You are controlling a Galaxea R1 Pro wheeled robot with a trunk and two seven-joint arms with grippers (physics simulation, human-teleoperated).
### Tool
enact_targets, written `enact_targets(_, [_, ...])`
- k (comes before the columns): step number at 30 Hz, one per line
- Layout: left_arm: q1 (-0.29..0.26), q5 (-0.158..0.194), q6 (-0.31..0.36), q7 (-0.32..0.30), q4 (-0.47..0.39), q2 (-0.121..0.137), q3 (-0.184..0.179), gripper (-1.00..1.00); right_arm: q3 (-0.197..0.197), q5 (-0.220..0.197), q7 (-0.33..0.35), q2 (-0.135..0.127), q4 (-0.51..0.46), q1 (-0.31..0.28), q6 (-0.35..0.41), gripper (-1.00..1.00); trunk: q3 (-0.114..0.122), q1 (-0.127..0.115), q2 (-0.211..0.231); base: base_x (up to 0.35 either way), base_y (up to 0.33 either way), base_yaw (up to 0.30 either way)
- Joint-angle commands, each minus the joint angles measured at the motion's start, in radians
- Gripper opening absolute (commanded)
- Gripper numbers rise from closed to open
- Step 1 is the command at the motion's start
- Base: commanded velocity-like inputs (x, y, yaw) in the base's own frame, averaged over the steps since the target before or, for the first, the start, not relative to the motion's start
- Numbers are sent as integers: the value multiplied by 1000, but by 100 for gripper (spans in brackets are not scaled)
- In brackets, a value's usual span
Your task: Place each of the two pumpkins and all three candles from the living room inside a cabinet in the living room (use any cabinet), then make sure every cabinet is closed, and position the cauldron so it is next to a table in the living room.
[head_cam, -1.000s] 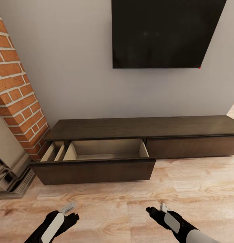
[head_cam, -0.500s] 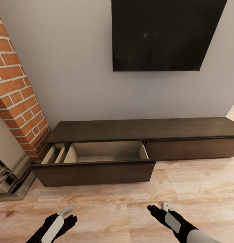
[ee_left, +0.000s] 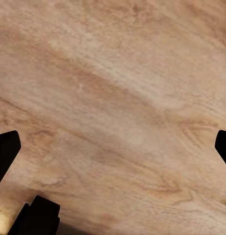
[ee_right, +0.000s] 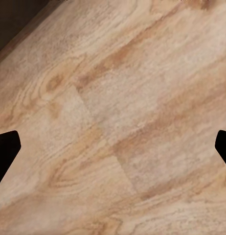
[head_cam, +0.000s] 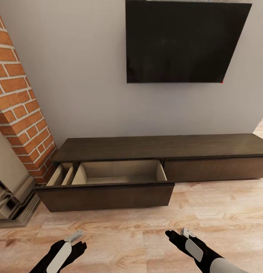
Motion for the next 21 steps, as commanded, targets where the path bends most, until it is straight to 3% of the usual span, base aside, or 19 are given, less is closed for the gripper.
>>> enact_targets(1, [0,9,0,10,-2,1,-6,100,5,-5,-2,-1,-2,0,3,100,1,0,0,0,0,0])
enact_targets(21, [0,2,0,9,-2,1,-7,100,4,-8,-2,-1,-2,0,9,100,19,0,0,-8,0,-10])
